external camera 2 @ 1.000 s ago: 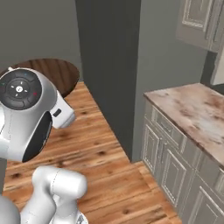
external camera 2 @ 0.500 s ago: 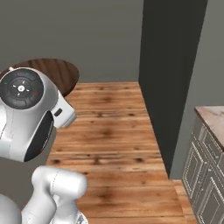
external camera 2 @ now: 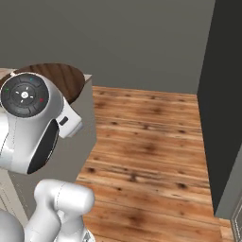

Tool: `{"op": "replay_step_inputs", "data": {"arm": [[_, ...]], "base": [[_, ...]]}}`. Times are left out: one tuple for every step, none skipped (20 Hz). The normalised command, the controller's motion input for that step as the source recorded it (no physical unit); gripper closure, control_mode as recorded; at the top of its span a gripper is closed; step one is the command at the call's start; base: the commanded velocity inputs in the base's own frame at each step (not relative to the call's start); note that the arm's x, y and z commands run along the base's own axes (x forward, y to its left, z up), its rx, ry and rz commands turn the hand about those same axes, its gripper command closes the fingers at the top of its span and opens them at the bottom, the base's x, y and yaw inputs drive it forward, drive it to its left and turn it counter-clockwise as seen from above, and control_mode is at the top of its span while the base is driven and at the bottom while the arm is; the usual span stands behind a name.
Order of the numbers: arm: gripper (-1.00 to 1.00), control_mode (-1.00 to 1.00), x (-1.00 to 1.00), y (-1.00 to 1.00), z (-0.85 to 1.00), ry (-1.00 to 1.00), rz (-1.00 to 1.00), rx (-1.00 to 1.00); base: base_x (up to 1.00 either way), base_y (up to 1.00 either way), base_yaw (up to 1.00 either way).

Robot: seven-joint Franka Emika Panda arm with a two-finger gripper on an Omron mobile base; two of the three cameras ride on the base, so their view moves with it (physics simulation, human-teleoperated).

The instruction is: Move the bowls from the cabinet to the plates on the dining table.

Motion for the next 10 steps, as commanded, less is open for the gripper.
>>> {"op": "replay_step_inputs", "data": {"arm": [[1.00, 1.00, 0.00, 0.00, 0.00, 0.00, 0.00, 0.00], [1.00, 1.00, 0.00, 0.00, 0.00, 0.00, 0.00, 0.00], [1.00, 1.00, 0.00, 0.00, 0.00, 0.00, 0.00, 0.00], [1.00, 1.00, 0.00, 0.00, 0.00, 0.00, 0.00, 0.00], [1.00, 1.00, 0.00, 0.00, 0.00, 0.00, 0.00, 0.00], [1.00, 1.00, 0.00, 0.00, 0.00, 0.00, 0.00, 0.00], [1.00, 1.00, 0.00, 0.00, 0.00, 0.00, 0.00, 0.00], [1.00, 1.00, 0.00, 0.00, 0.00, 0.00, 0.00, 0.00], [1.00, 1.00, 0.00, 0.00, 0.00, 0.00, 0.00, 0.00], [1.00, 1.00, 0.00, 0.00, 0.00, 0.00, 0.00, 0.00]], "base": [[0.00, 0.06, 0.28], [0.00, 0.17, 0.21], [0.00, 0.16, 0.10], [0.00, 0.16, 0.03], [0.06, 0.19, 0.00], [0.09, 0.23, -0.02], [0.11, 0.28, -0.06], [0.09, 0.43, -0.10], [0.00, 0.56, -0.11], [0.00, 0.61, -0.11]]}}
